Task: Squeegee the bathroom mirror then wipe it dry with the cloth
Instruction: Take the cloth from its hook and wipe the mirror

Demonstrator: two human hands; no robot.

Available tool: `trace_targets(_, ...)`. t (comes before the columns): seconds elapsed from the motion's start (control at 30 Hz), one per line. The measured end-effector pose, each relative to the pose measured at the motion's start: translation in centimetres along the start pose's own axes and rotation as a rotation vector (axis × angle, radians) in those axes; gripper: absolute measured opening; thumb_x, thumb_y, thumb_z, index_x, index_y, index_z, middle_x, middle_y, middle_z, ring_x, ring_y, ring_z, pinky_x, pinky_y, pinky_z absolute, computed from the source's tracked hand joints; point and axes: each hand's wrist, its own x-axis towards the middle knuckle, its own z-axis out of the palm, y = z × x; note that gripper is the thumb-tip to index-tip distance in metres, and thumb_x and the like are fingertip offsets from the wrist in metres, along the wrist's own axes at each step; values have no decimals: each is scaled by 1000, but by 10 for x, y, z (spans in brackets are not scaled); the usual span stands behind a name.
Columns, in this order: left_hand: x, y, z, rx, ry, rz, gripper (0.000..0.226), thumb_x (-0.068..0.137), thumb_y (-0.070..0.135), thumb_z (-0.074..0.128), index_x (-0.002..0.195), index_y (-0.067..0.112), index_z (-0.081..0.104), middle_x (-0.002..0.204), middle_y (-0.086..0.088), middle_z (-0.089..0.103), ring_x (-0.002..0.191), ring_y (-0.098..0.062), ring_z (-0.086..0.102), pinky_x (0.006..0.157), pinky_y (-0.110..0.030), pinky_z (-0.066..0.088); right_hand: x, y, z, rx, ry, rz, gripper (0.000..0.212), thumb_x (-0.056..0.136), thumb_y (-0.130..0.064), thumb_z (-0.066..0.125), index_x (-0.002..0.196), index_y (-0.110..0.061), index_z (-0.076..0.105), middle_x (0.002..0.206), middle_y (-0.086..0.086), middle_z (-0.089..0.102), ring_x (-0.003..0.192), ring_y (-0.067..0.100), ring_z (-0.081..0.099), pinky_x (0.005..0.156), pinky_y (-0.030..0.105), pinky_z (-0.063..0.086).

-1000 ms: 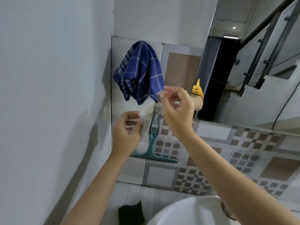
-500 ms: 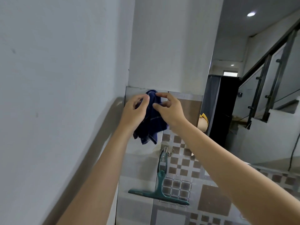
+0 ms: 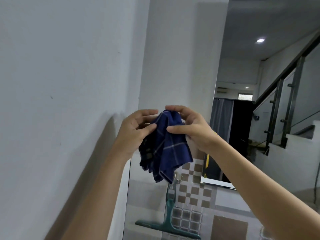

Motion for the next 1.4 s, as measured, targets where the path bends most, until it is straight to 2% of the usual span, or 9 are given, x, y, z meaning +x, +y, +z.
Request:
trace_targets(0.23, -18, 45, 22, 88, -302, -47, 27, 86, -9, 56, 96, 14, 67, 90, -4, 76, 78, -20, 71, 64, -27, 58, -64, -27, -19, -25, 66, -15, 35, 73, 13, 69, 100, -8, 64, 83, -1, 74, 79, 12, 69, 71, 22, 56)
trace_targets(0.43, -30, 86, 63, 145, -430, -24, 25, 86, -11, 54, 88, 11, 63, 78, 1, 75, 70, -14, 68, 56, -21, 53, -117, -49, -29, -65, 114, -86, 42, 66, -21, 84, 103, -32, 67, 104, 0, 68, 99, 19, 64, 85, 38, 55)
trace_targets(0.67, -33, 116, 114, 163, -395, 68, 18, 80, -10, 61, 84, 8, 64, 86, -15, 71, 76, -19, 68, 68, -28, 57, -171, -77, -55, 33, 153, -194, 41, 74, -27, 80, 108, -24, 56, 110, 19, 63, 96, 25, 66, 79, 38, 58)
trace_targets(0.83, -37, 119, 166, 162, -400, 82, 20, 80, -11, 61, 79, 9, 62, 76, 1, 74, 78, -10, 69, 72, -19, 53, -210, -104, -84, -39, 106, -199, 31, 78, -40, 72, 108, -35, 65, 109, 1, 67, 104, 21, 62, 85, 38, 57)
trace_targets(0.97, -45, 117, 210, 111, -362, 82, 19, 81, -15, 57, 78, 3, 58, 71, 5, 74, 77, -5, 68, 72, -14, 51, -234, -113, -109, -73, 86, -120, 18, 84, -26, 67, 99, -32, 73, 100, -1, 68, 96, 13, 60, 83, 30, 51)
trace_targets(1.1, -45, 108, 248, 62, -252, 70, 14, 81, -12, 59, 80, 2, 60, 68, 7, 73, 72, -4, 68, 67, -13, 50, -246, -109, -128, 67, 382, -114, 24, 88, -5, 62, 86, -26, 75, 86, -1, 71, 83, 11, 63, 70, 19, 53)
trace_targets(1.2, -37, 102, 262, 160, -138, 51, 8, 86, 0, 61, 89, 7, 64, 79, 4, 74, 75, -5, 70, 62, -17, 52, -245, -118, -151, 124, 601, -87, 24, 91, -7, 59, 101, -26, 70, 93, 2, 73, 80, 16, 68, 67, 26, 59)
trace_targets(1.33, -18, 89, 260, 416, -72, 115, 16, 88, 10, 60, 104, 8, 61, 94, 3, 67, 88, -7, 66, 67, -14, 49, -225, -144, -194, -137, 871, -148, 36, 85, -20, 72, 105, -42, 52, 105, 9, 69, 85, 22, 71, 69, 39, 61)
trace_targets(1.4, -2, 80, 256, 532, -42, 142, 24, 87, 15, 61, 110, 9, 57, 106, -1, 62, 100, -15, 60, 77, -18, 46, -206, -160, -214, -252, 1025, -237, 41, 81, -27, 74, 107, -38, 44, 93, 2, 71, 81, 16, 70, 74, 40, 60)
